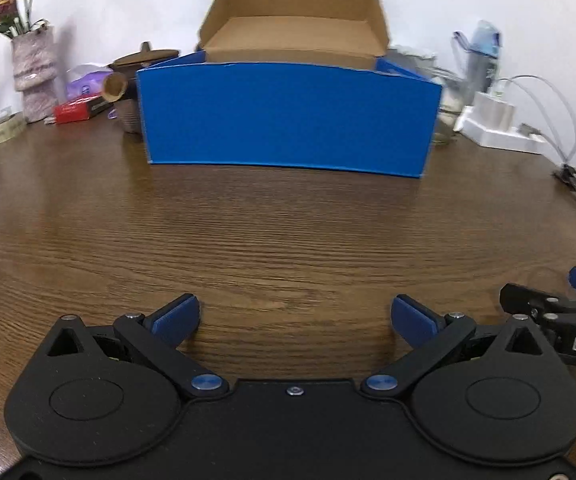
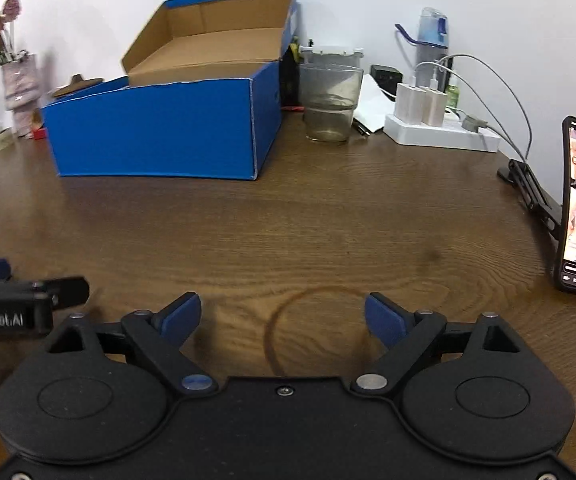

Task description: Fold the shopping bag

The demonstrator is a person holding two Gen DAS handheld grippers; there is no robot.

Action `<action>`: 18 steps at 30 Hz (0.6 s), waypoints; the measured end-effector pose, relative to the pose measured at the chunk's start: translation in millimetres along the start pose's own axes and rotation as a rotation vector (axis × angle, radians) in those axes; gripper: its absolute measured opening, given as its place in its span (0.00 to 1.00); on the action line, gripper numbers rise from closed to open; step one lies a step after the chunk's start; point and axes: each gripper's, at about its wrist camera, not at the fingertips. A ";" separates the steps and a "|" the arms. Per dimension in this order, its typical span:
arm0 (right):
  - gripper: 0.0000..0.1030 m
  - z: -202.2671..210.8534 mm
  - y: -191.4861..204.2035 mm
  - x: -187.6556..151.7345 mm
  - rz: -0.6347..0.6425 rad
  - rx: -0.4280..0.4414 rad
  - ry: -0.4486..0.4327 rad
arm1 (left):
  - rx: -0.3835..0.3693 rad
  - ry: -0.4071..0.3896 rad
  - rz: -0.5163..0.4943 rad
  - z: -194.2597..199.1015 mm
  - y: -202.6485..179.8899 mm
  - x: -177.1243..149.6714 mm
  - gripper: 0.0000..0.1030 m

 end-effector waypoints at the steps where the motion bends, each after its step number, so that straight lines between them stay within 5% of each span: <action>1: 0.91 -4.1 4.4 4.7 -0.007 0.008 0.004 | 0.019 0.003 -0.002 -1.3 -0.4 0.7 1.00; 5: 1.00 -14.5 11.2 16.5 -0.014 0.006 0.021 | 0.052 0.011 -0.004 -9.9 -3.8 4.3 1.00; 18: 1.00 -13.3 12.4 5.5 -0.014 0.006 0.021 | 0.044 0.013 -0.009 -13.0 -7.9 5.0 1.00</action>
Point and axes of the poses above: each gripper's, at about its wrist camera, not at the fingertips, and z roughly against the way its jaws point, y to its left, x to its top, and after that the axes turned 4 degrees about x, right-handed
